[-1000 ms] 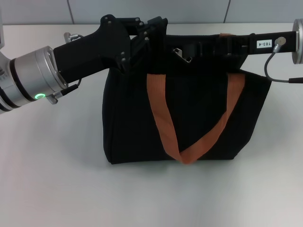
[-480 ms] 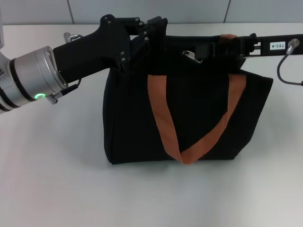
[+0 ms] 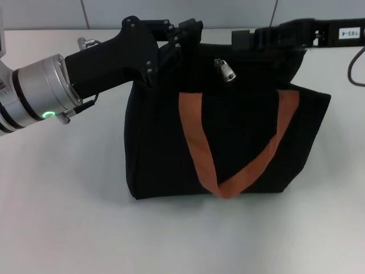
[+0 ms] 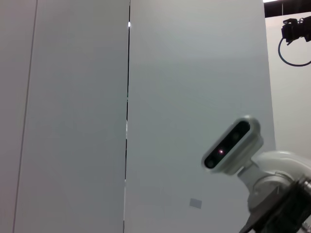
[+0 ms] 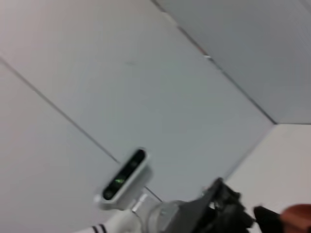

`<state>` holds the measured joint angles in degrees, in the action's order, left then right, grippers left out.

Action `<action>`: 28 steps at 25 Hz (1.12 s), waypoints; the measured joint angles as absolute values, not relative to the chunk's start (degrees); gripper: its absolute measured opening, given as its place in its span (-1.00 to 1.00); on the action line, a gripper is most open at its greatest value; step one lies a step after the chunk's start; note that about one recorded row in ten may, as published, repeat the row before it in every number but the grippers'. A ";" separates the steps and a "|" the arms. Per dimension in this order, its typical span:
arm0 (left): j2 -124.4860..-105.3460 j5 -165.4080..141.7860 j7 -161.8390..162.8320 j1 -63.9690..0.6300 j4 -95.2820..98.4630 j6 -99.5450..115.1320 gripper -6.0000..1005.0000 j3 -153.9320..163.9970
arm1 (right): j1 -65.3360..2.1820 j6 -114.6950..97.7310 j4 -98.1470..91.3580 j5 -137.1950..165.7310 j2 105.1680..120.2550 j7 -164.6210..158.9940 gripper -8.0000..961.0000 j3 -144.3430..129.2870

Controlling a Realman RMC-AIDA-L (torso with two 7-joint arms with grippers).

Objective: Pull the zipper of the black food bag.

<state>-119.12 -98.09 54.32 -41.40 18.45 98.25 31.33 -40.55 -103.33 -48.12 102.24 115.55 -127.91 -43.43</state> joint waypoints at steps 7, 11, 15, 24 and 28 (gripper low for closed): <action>-119.09 -98.09 54.24 -41.40 18.45 98.10 -0.92 31.28 | -40.37 -103.84 -48.27 101.47 114.95 -128.22 -0.99 -42.88; -119.09 -98.09 54.23 -41.39 18.45 98.07 -0.92 31.18 | -40.18 -102.71 -48.08 103.92 114.92 -127.71 -0.91 -43.27; -119.09 -98.09 54.18 -41.41 18.46 98.07 -0.92 31.25 | -39.93 -101.41 -48.28 106.64 115.24 -126.71 -0.83 -43.62; -119.08 -98.07 54.14 -41.07 18.39 98.07 -0.92 31.03 | -36.29 -102.07 -47.70 103.93 117.31 -112.08 -0.66 -42.41; -119.00 -97.29 54.25 -40.80 18.37 97.96 -0.92 30.92 | -32.82 -102.63 -47.70 98.51 118.20 -104.37 -0.42 -42.23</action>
